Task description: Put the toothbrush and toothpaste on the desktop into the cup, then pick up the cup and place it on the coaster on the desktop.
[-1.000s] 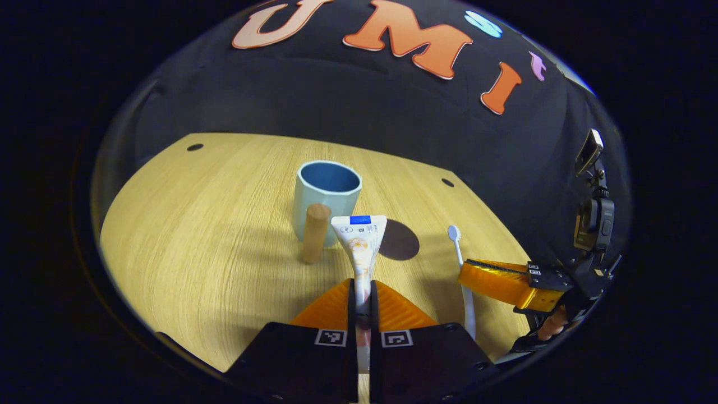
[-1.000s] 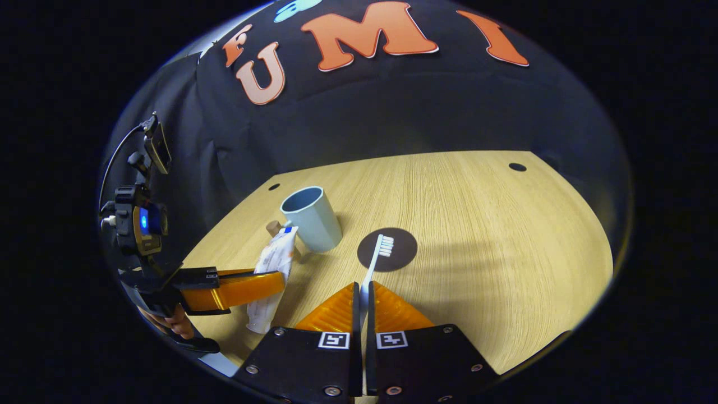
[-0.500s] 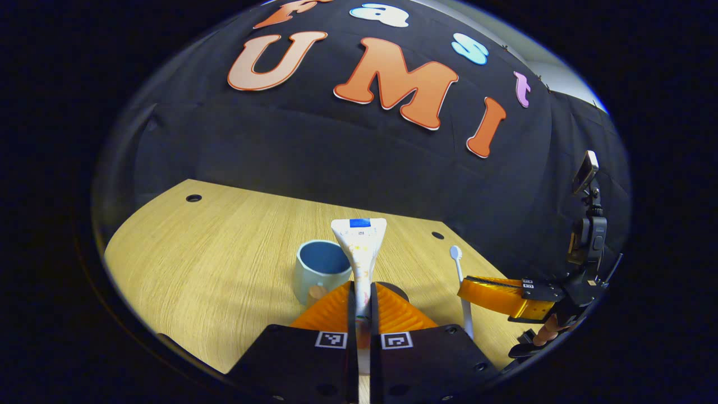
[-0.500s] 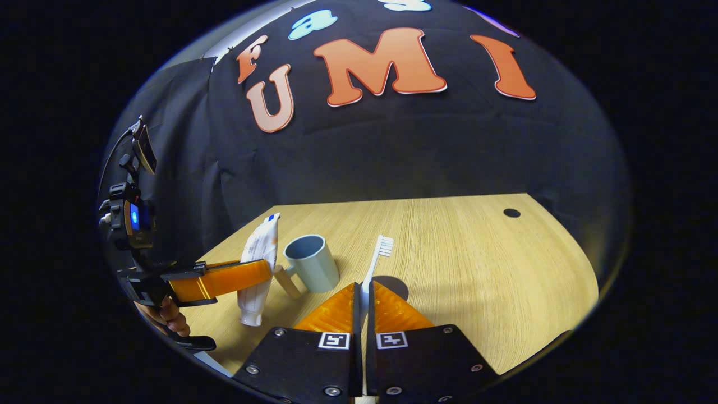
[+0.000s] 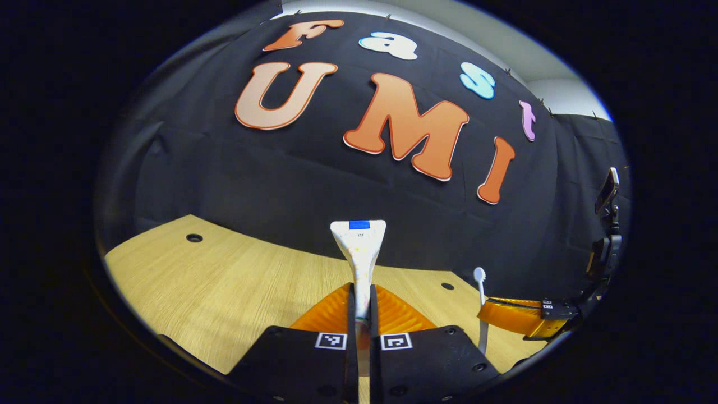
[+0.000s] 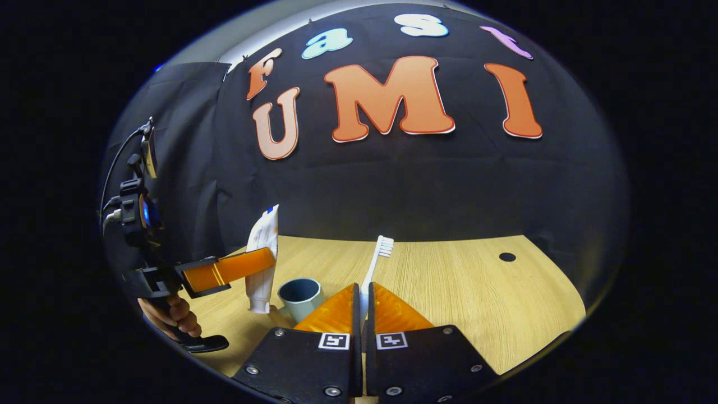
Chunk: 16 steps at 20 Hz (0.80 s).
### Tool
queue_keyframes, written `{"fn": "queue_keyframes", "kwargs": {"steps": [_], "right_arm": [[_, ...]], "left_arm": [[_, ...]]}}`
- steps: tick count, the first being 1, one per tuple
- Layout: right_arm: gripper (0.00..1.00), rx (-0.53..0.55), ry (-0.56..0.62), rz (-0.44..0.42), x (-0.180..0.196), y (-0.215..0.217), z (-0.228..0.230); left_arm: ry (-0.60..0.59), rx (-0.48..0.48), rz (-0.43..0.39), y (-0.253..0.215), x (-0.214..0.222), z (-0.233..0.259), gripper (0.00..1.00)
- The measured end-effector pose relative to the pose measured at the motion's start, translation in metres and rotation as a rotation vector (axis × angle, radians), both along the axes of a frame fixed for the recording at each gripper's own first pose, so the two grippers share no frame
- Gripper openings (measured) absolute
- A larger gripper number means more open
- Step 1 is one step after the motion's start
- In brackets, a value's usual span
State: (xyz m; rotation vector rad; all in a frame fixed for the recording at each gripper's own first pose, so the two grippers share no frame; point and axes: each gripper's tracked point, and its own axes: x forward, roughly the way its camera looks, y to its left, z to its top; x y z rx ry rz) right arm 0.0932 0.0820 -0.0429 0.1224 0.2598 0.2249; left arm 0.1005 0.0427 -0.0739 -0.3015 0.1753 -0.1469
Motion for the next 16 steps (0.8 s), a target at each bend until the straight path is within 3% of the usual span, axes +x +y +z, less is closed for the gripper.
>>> {"fn": "queue_keyframes", "kwargs": {"steps": [6, 12, 16], "right_arm": [[0.03, 0.009, -0.082, 0.005, 0.019, 0.007, 0.014], [0.02, -0.012, -0.142, 0.017, 0.033, 0.018, 0.023], [0.03, -0.005, -0.146, 0.033, 0.04, 0.03, 0.018]], "left_arm": [[-0.076, -0.005, 0.053, 0.012, 0.035, -0.004, 0.07], [0.007, -0.053, 0.084, 0.017, 0.053, -0.053, 0.07], [0.007, -0.018, 0.102, 0.018, 0.054, -0.066, 0.07]]}}
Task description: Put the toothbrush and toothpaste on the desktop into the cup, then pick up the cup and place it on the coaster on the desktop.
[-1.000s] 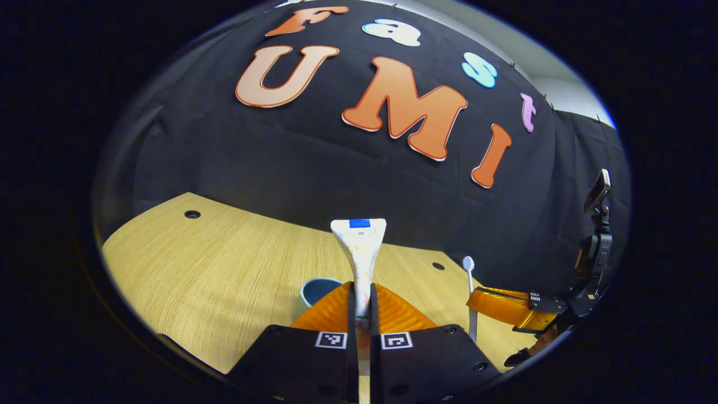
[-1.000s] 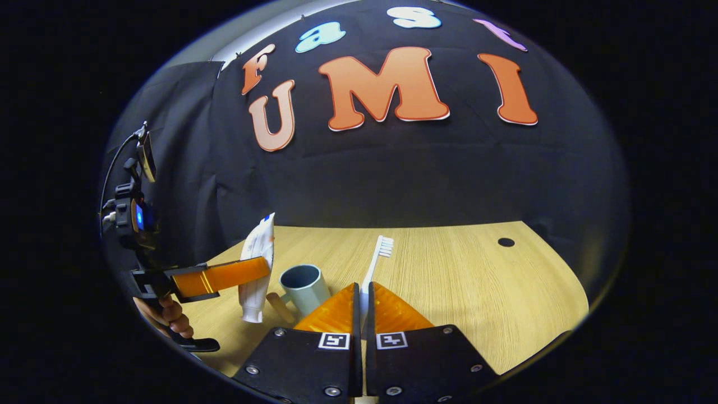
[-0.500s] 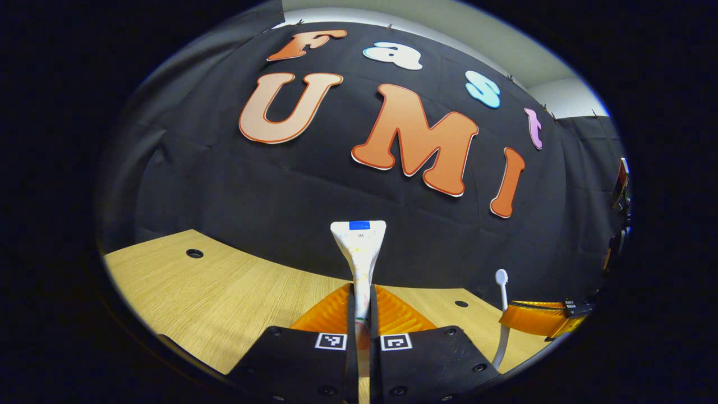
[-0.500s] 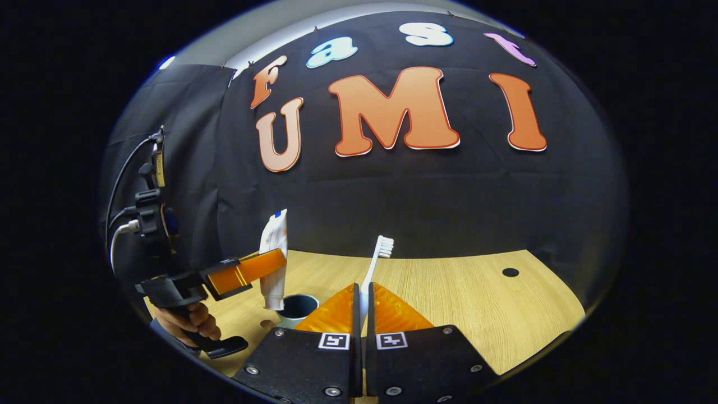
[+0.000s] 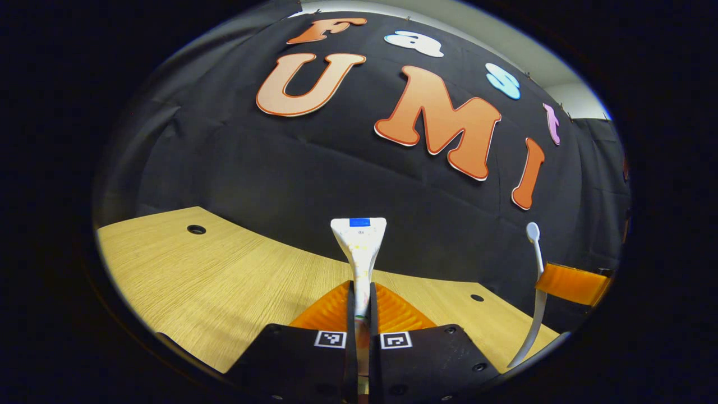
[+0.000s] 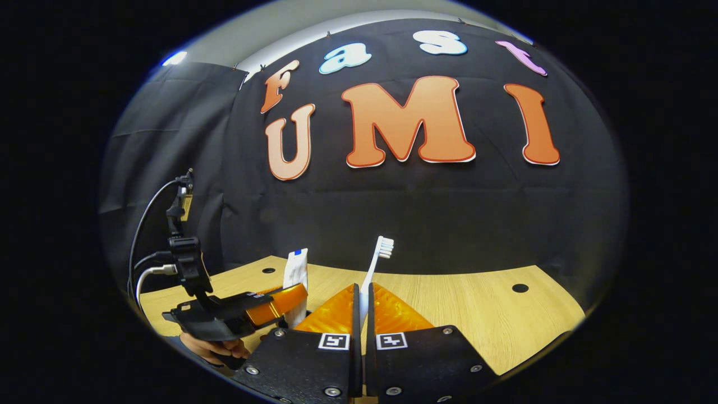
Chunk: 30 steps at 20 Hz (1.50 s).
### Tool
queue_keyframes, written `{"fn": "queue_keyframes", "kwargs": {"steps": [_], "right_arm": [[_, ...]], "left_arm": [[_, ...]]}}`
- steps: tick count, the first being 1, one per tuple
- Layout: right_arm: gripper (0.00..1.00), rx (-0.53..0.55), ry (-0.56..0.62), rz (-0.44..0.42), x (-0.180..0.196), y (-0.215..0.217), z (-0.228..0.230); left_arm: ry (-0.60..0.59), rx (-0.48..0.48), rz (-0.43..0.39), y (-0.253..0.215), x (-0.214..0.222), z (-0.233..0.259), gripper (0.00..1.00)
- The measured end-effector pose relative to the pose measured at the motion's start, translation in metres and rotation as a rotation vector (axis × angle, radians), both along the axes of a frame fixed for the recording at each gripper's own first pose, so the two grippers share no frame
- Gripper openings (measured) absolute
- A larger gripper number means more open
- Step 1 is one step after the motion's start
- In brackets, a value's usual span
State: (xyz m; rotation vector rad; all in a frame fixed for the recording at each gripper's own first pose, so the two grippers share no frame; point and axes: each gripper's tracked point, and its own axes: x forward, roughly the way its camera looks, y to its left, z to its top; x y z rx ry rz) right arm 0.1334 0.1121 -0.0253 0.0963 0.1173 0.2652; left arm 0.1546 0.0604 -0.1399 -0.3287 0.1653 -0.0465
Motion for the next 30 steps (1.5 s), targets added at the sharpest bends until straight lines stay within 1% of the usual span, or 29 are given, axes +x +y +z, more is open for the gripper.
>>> {"fn": "queue_keyframes", "kwargs": {"steps": [2, 3, 4, 5, 6, 7, 8, 9, 10, 11, 12, 13, 15, 16, 17, 21, 25, 27, 30], "right_arm": [[0.03, -0.005, -0.009, 0.005, 0.006, 0.006, 0.0], [0.02, -0.005, -0.017, 0.009, 0.009, 0.009, 0.002], [0.03, -0.003, -0.026, 0.012, 0.011, 0.012, 0.004], [0.03, -0.005, -0.033, 0.017, 0.013, 0.015, 0.004], [0.03, -0.007, -0.035, 0.018, 0.015, 0.016, 0.004], [0.03, -0.009, -0.037, 0.022, 0.015, 0.018, 0.004], [0.03, -0.007, -0.04, 0.024, 0.016, 0.02, 0.004], [0.03, -0.003, -0.045, 0.03, 0.016, 0.023, 0.005], [0.03, -0.001, -0.049, 0.033, 0.017, 0.025, 0.006], [0.03, 0.002, -0.054, 0.035, 0.018, 0.026, 0.006], [0.03, 0.006, -0.062, 0.037, 0.018, 0.028, 0.007], [0.03, 0.01, -0.074, 0.038, 0.02, 0.03, 0.01], [0.03, 0.018, -0.111, 0.042, 0.024, 0.036, 0.014], [0.03, 0.022, -0.133, 0.048, 0.026, 0.04, 0.018], [0.03, 0.028, -0.156, 0.053, 0.028, 0.044, 0.021], [0.03, 0.046, -0.23, 0.07, 0.04, 0.062, 0.028], [0.04, 0.068, -0.238, 0.079, 0.056, 0.079, 0.023], [0.03, 0.057, -0.243, 0.078, 0.064, 0.088, 0.018], [0.04, 0.045, -0.23, 0.081, 0.074, 0.101, 0.003]], "left_arm": [[0.004, 0.031, 0.007, 0.002, -0.003, -0.002, 0.08], [0.006, 0.039, -0.011, -0.003, -0.004, -0.002, 0.09], [-0.013, 0.037, -0.028, -0.005, -0.006, 0.004, 0.13], [0.002, 0.025, -0.063, -0.01, -0.016, 0.006, 0.16], [-0.022, 0.032, -0.055, -0.009, -0.013, 0.01, 0.29], [-0.034, 0.04, -0.052, -0.006, -0.022, 0.014, 0.43], [-0.054, 0.047, -0.047, -0.001, -0.029, 0.022, 0.43], [-0.073, 0.049, -0.047, -0.002, -0.031, 0.027, 0.47], [-0.089, 0.049, -0.048, -0.001, -0.036, 0.033, 0.59], [-0.098, 0.049, -0.045, 0.001, -0.043, 0.037, 0.65], [-0.104, 0.053, -0.033, 0.006, -0.047, 0.041, 0.8], [-0.108, 0.059, -0.023, 0.01, -0.053, 0.041, 0.83], [-0.118, 0.082, -0.011, 0.019, -0.063, 0.045, 0.84], [-0.12, 0.098, -0.006, 0.022, -0.063, 0.045, 0.94], [-0.115, 0.112, 0.002, 0.029, -0.071, 0.043, 0.96], [-0.102, 0.107, 0.025, 0.052, -0.083, 0.032, 0.96], [-0.063, 0.104, 0.073, 0.08, -0.09, 0.008, 0.96], [-0.064, 0.086, 0.086, 0.089, -0.096, 0.004, 0.96], [-0.064, 0.092, 0.104, 0.101, -0.099, 0.0, 0.96]]}}
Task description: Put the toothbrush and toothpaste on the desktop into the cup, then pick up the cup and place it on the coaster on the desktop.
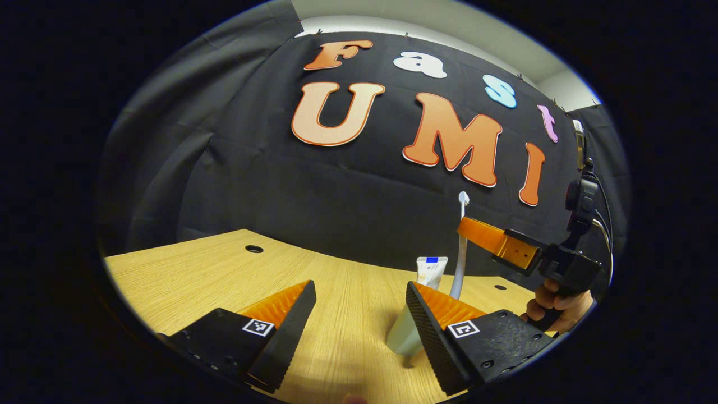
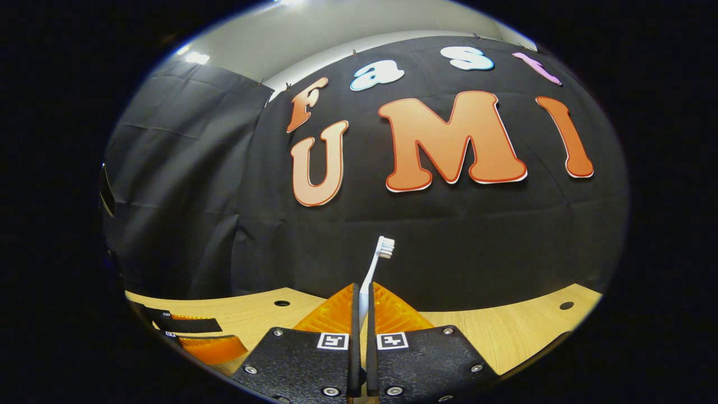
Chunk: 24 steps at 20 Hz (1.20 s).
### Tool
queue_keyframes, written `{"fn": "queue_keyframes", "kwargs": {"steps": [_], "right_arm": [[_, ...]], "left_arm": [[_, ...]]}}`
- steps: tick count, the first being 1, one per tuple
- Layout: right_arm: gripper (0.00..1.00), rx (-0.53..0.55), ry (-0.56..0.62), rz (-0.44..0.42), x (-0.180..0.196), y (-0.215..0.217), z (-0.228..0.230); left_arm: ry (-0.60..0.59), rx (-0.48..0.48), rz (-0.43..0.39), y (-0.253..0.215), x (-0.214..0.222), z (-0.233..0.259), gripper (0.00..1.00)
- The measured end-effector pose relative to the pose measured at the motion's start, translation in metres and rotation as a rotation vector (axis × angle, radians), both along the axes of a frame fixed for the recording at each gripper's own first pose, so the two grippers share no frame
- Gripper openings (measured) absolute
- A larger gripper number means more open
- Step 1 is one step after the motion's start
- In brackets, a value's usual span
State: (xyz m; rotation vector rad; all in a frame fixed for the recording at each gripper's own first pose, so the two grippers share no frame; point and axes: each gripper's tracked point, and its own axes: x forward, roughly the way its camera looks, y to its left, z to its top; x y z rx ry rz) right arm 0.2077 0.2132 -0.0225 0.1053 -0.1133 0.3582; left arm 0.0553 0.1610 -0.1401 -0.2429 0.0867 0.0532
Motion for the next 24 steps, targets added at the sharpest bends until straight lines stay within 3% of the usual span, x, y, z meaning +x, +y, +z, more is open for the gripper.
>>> {"fn": "queue_keyframes", "kwargs": {"steps": [5, 8, 10, 16, 24], "right_arm": [[0.11, -0.11, 0.062, 0.017, -0.002, 0.007, -0.029], [0.25, -0.198, 0.084, 0.013, -0.017, -0.011, -0.026], [0.43, -0.228, 0.059, -0.007, -0.03, -0.026, -0.015], [0.76, -0.209, -0.014, -0.019, -0.059, -0.05, 0.018], [0.91, -0.174, -0.052, -0.04, -0.092, -0.092, 0.048]], "left_arm": [[0.031, -0.01, -0.009, 0.0, 0.002, -0.015, 0.96], [0.043, -0.023, -0.025, -0.008, 0.003, -0.014, 0.99], [0.038, -0.017, -0.045, -0.019, 0.002, -0.007, 0.96], [0.032, 0.088, -0.078, -0.049, -0.006, 0.031, 0.96], [0.174, 0.118, -0.178, -0.08, 0.002, 0.046, 0.96]]}}
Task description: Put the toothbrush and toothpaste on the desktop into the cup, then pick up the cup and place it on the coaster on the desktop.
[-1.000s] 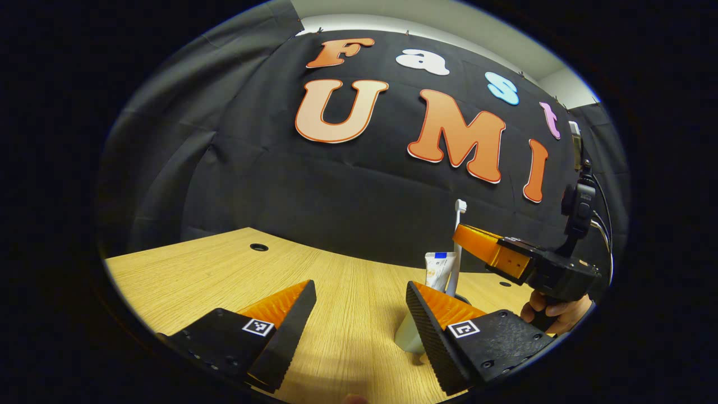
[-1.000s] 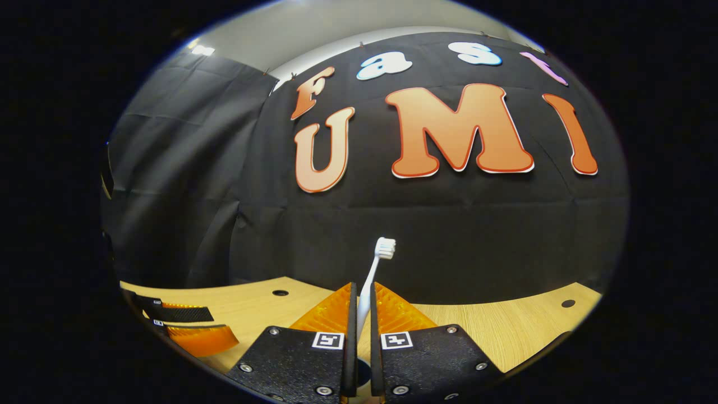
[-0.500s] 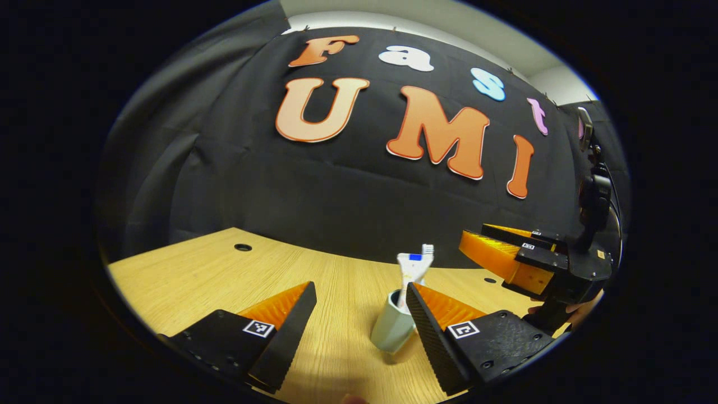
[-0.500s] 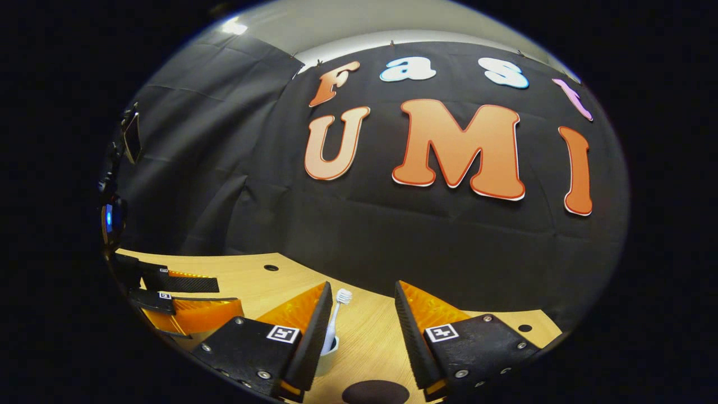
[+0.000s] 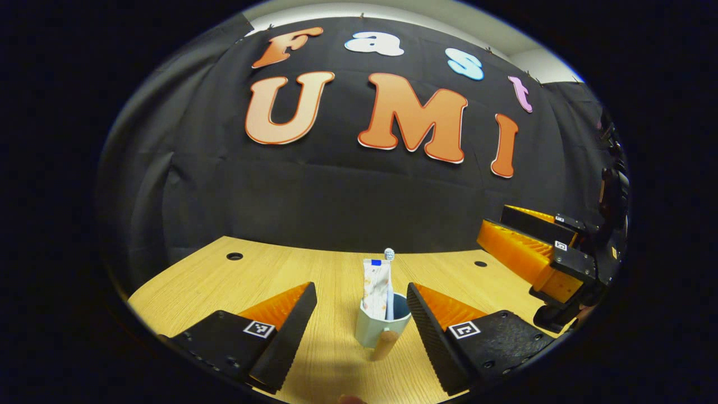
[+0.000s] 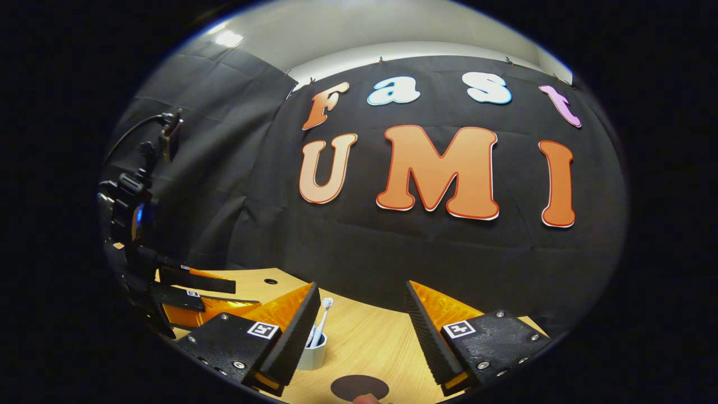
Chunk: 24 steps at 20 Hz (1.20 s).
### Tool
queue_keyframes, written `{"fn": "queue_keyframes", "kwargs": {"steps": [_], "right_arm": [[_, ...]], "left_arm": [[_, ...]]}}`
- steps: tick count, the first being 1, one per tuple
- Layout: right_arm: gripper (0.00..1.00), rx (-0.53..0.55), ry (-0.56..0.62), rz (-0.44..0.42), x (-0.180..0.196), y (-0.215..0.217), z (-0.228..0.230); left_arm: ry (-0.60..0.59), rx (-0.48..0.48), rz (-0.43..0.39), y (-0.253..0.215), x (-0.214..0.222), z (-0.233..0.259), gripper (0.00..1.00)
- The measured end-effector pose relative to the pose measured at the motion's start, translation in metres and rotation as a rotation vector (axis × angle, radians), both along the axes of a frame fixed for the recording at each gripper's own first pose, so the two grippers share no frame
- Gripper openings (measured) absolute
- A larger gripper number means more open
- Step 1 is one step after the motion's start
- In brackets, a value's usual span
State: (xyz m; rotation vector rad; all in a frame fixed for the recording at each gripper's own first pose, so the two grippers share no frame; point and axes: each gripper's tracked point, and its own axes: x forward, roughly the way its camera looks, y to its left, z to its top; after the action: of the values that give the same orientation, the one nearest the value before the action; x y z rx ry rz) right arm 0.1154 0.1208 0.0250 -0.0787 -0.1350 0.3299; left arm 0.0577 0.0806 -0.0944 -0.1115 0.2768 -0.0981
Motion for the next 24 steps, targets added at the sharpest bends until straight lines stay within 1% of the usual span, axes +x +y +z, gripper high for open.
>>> {"fn": "queue_keyframes", "kwargs": {"steps": [4, 7, 8, 10, 13, 14, 15, 19, 21, 23, 24], "right_arm": [[0.95, -0.003, 0.003, -0.012, -0.017, -0.027, 0.004], [0.97, -0.021, -0.001, -0.038, -0.028, -0.05, 0.009], [0.97, -0.022, -0.006, -0.041, -0.034, -0.056, 0.008], [0.97, -0.032, -0.017, -0.054, -0.042, -0.073, 0.005], [0.97, -0.029, 0.001, -0.083, -0.047, -0.096, -0.003], [0.97, -0.023, 0.004, -0.089, -0.05, -0.102, -0.004], [0.97, -0.017, 0.004, -0.097, -0.052, -0.107, -0.003], [0.97, -0.009, 0.011, -0.124, -0.058, -0.126, -0.008], [0.97, -0.003, 0.02, -0.13, -0.061, -0.132, -0.012], [0.96, 0.002, 0.016, -0.143, -0.062, -0.14, -0.014], [0.97, 0.007, 0.018, -0.148, -0.063, -0.142, -0.015]], "left_arm": [[0.22, 0.024, -0.078, -0.018, 0.003, -0.017, 0.96], [0.386, 0.074, -0.148, -0.03, 0.002, -0.037, 0.96], [0.437, 0.097, -0.158, -0.031, 0.0, -0.043, 0.96], [0.501, 0.131, -0.177, -0.031, 0.001, -0.046, 0.96], [0.612, 0.138, -0.216, -0.037, -0.003, -0.059, 0.96], [0.658, 0.163, -0.226, -0.035, -0.004, -0.064, 0.96], [0.7, 0.183, -0.23, -0.035, -0.006, -0.07, 0.96], [0.805, 0.238, -0.21, -0.033, 0.007, -0.101, 0.97], [0.876, 0.262, -0.21, -0.031, 0.004, -0.118, 0.95], [0.908, 0.249, -0.216, -0.033, 0.005, -0.126, 0.92], [0.914, 0.251, -0.215, -0.033, 0.006, -0.13, 0.82]]}}
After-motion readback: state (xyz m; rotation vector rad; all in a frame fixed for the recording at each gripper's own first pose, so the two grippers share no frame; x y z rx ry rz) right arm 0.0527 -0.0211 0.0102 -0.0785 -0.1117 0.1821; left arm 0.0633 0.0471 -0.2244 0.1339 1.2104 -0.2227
